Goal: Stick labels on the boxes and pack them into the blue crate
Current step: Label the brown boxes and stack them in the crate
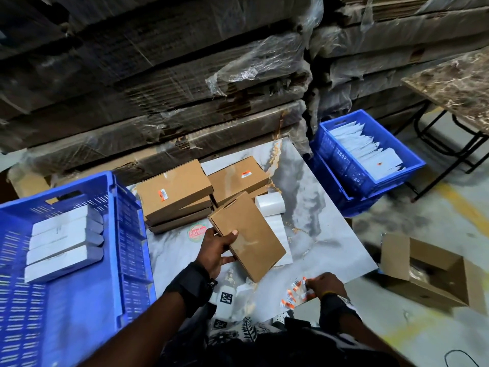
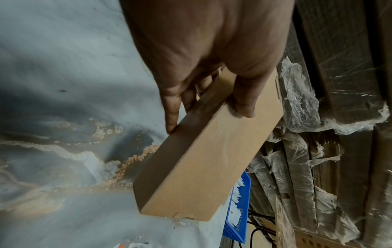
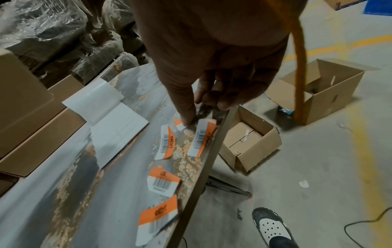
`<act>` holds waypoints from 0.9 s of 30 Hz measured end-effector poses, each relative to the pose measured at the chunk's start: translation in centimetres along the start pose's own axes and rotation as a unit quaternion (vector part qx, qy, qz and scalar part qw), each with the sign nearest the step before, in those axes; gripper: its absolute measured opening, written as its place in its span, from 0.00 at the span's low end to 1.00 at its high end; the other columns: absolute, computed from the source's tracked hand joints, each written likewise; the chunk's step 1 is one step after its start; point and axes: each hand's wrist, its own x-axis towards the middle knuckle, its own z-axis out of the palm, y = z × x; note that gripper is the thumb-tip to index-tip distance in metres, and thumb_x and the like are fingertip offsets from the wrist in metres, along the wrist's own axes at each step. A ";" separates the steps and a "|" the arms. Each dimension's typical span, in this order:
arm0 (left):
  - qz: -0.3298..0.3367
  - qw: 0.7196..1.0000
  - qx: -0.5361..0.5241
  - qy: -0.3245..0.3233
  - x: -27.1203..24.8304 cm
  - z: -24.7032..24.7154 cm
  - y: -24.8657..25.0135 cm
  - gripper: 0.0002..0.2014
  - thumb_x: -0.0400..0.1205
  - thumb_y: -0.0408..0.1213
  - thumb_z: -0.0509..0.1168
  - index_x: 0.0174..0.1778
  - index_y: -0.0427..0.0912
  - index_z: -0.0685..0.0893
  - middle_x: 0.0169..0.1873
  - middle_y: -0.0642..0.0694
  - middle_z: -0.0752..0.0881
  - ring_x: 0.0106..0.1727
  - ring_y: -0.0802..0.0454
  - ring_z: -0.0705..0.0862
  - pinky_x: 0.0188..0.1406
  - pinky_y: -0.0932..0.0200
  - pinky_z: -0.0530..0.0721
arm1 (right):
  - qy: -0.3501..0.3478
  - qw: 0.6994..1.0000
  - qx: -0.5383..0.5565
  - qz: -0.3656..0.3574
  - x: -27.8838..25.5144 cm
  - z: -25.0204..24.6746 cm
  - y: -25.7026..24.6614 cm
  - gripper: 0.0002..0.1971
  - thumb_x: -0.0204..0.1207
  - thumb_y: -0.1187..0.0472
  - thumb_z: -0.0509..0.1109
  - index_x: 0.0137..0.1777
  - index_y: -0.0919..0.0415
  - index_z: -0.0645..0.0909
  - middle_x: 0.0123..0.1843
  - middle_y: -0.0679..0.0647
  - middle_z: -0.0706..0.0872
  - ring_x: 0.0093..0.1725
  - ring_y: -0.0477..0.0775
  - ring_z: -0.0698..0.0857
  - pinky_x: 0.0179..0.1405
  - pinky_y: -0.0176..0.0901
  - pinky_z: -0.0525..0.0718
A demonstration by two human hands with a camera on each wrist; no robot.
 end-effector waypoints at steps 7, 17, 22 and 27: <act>-0.006 0.998 -0.021 0.063 0.1 -1.6 -0.6 0.19 0.81 0.34 0.71 0.66 0.43 0.76 0.58 0.39 0.88 0.58 0.38 0.87 0.50 0.30 0.87 | -0.003 0.998 -0.057 0.011 2.5 -0.6 -0.1 0.28 0.57 0.35 0.80 0.43 0.59 0.85 0.41 0.55 0.89 0.41 0.57 0.85 0.42 0.42 0.80; -0.139 0.976 -0.056 0.159 1.2 -4.3 -4.3 0.10 0.79 0.39 0.73 0.54 0.41 0.83 0.48 0.40 0.85 0.47 0.43 0.81 0.51 0.45 0.81 | -0.016 0.989 -0.003 -0.150 2.7 -1.6 -8.4 0.14 0.76 0.52 0.72 0.59 0.55 0.79 0.63 0.57 0.85 0.63 0.60 0.82 0.61 0.45 0.78; -0.157 0.964 -0.089 0.194 1.5 -5.0 -6.0 0.09 0.79 0.38 0.73 0.47 0.39 0.81 0.42 0.38 0.84 0.48 0.37 0.83 0.57 0.38 0.84 | -0.017 0.984 0.050 -0.173 3.3 -1.6 -12.9 0.30 0.78 0.54 0.73 0.76 0.60 0.68 0.74 0.59 0.78 0.72 0.62 0.77 0.67 0.47 0.74; -0.161 0.954 -0.123 0.221 1.3 -4.2 -6.7 0.12 0.81 0.39 0.72 0.50 0.35 0.80 0.43 0.34 0.87 0.43 0.37 0.86 0.51 0.34 0.87 | 0.015 0.982 0.089 -0.167 5.3 -2.4 -17.0 0.40 0.77 0.51 0.74 0.84 0.57 0.58 0.77 0.68 0.69 0.73 0.70 0.74 0.71 0.57 0.74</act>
